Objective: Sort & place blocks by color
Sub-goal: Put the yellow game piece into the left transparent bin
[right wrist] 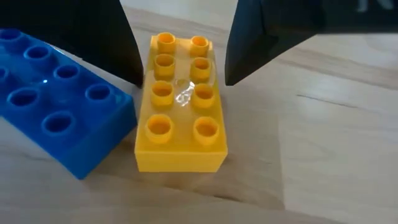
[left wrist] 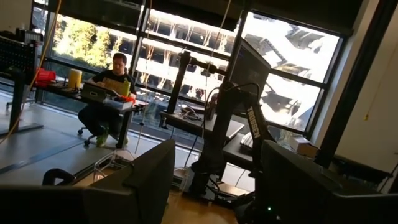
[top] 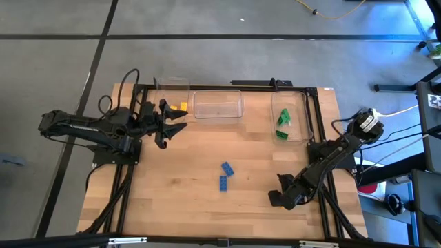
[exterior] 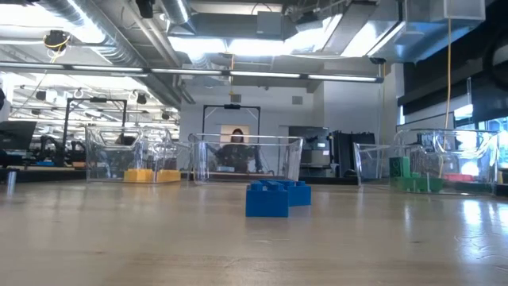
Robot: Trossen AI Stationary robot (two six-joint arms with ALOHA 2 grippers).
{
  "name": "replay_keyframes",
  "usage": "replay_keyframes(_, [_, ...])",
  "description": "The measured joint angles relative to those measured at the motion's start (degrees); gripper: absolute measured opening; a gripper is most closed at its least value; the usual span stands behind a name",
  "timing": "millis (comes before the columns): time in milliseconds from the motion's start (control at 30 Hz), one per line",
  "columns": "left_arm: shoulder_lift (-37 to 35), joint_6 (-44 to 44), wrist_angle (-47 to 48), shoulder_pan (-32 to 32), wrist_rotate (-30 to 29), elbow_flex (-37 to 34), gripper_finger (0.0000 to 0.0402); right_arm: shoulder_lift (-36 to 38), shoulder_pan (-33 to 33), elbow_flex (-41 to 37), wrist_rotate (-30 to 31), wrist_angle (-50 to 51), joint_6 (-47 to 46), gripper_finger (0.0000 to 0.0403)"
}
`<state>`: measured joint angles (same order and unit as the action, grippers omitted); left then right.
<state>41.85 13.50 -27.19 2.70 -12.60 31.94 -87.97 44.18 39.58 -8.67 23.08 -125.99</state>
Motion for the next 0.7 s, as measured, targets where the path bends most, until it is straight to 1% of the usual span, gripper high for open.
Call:
replay_keyframes(133, [0.0,0.02,-0.23,0.0,0.0,0.0,0.0231,-1.38,-0.04,0.25,-0.37,-0.18,0.12,0.0232])
replay_keyframes(200, [0.0,0.02,-0.46,0.0,0.0,0.0,0.0231,-1.5,-0.04,0.25,-0.37,0.04,0.32,0.0224])
replay_keyframes(267, [0.0,0.02,-0.44,0.0,0.0,0.0,0.0231,-1.15,-0.02,0.23,-0.43,0.58,1.11,0.0205])
replay_keyframes(400, [0.0,0.02,-0.44,0.0,0.0,0.0,0.0231,0.06,0.0,0.09,-0.16,1.04,4.89,0.014])
replay_keyframes(433, [0.0,0.02,-0.44,0.0,0.0,0.0,0.0231,0.46,0.0,-0.02,-0.01,1.04,5.7,0.014])
replay_keyframes(500, [0.0,0.02,-0.46,0.02,0.0,0.0,0.0231,1.78,-0.1,-0.2,1.52,1.27,8.14,0.014])
replay_keyframes(600, [0.0,0.09,-0.47,0.0,0.0,0.0,0.0231,4.42,-1.21,-0.17,5.16,-1.06,13.72,0.014])
replay_keyframes(700, [0.02,0.09,-0.49,0.0,0.0,0.0,0.0231,7.61,-4.54,-0.12,9.9,-5.42,23.46,0.014])
